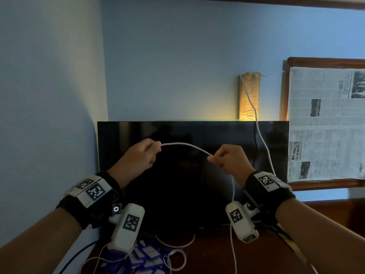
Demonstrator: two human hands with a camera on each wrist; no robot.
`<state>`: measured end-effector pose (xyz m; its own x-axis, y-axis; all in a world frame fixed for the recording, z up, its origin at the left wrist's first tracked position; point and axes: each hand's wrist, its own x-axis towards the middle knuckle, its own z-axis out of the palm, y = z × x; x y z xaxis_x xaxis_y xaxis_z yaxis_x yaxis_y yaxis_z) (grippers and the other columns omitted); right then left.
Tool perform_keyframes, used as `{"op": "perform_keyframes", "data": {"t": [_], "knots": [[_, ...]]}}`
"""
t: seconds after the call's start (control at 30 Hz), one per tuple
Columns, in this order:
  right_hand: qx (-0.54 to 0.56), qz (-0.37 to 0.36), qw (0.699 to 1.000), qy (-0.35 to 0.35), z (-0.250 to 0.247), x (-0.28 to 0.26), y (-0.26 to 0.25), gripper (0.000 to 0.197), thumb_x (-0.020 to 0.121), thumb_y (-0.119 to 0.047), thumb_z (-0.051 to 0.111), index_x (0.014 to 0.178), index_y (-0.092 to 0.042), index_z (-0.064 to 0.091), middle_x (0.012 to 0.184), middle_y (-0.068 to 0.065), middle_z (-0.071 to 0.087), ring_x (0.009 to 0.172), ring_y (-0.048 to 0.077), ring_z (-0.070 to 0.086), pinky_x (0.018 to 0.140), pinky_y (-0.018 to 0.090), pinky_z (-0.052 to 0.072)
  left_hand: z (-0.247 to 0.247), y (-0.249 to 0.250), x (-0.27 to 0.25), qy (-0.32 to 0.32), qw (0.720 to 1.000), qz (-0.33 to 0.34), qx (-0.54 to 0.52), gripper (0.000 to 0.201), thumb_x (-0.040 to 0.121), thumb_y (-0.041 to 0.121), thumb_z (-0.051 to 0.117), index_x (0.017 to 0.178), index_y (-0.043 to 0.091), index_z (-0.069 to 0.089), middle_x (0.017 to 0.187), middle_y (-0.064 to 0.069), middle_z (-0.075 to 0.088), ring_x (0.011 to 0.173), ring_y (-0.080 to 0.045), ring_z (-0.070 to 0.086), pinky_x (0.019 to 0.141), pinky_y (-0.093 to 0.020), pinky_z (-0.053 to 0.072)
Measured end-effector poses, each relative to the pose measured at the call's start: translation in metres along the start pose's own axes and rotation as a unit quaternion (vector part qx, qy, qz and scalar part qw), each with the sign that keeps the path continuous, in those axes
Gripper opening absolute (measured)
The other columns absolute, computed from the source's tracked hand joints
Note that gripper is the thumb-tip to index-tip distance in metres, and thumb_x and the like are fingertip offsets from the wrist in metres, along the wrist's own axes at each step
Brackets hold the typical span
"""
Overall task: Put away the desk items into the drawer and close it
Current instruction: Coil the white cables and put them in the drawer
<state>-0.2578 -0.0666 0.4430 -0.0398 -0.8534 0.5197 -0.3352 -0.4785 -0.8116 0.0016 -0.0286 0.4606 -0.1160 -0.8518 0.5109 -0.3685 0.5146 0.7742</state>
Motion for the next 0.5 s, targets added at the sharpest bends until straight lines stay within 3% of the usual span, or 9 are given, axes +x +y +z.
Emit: {"op": "perform_keyframes", "data": {"t": [0.2, 0.33, 0.5], "knots": [[-0.031, -0.011, 0.997, -0.077, 0.025, -0.009, -0.016, 0.022, 0.083, -0.010, 0.072, 0.068, -0.007, 0.057, 0.053, 0.007, 0.057, 0.037, 0.008, 0.044, 0.038, 0.016, 0.036, 0.014, 0.019, 0.007, 0.049, 0.996, 0.043, -0.054, 0.025, 0.102, 0.029, 0.038, 0.091, 0.013, 0.053, 0.060, 0.005, 0.041, 0.051, -0.007, 0.036, 0.055, -0.023, 0.034], [-0.094, -0.035, 0.981, -0.167, 0.036, -0.018, -0.032, 0.014, 0.087, -0.013, 0.068, 0.079, -0.003, 0.061, 0.058, 0.005, 0.058, 0.038, 0.004, 0.046, 0.042, 0.015, 0.039, 0.026, 0.017, 0.013, 0.062, 0.995, 0.084, -0.007, 0.024, 0.099, 0.035, 0.044, 0.091, 0.015, 0.056, 0.056, 0.012, 0.047, 0.052, -0.004, 0.041, 0.061, -0.028, 0.038], [-0.122, -0.097, 0.965, -0.212, 0.041, -0.029, -0.051, 0.013, 0.090, -0.012, 0.063, 0.087, 0.000, 0.067, 0.059, 0.003, 0.058, 0.041, 0.001, 0.046, 0.048, 0.013, 0.041, 0.045, 0.021, 0.011, 0.056, 0.979, 0.152, 0.122, 0.021, 0.097, 0.033, 0.051, 0.089, 0.014, 0.055, 0.071, 0.004, 0.061, 0.062, -0.004, 0.053, 0.060, -0.015, 0.040]]}}
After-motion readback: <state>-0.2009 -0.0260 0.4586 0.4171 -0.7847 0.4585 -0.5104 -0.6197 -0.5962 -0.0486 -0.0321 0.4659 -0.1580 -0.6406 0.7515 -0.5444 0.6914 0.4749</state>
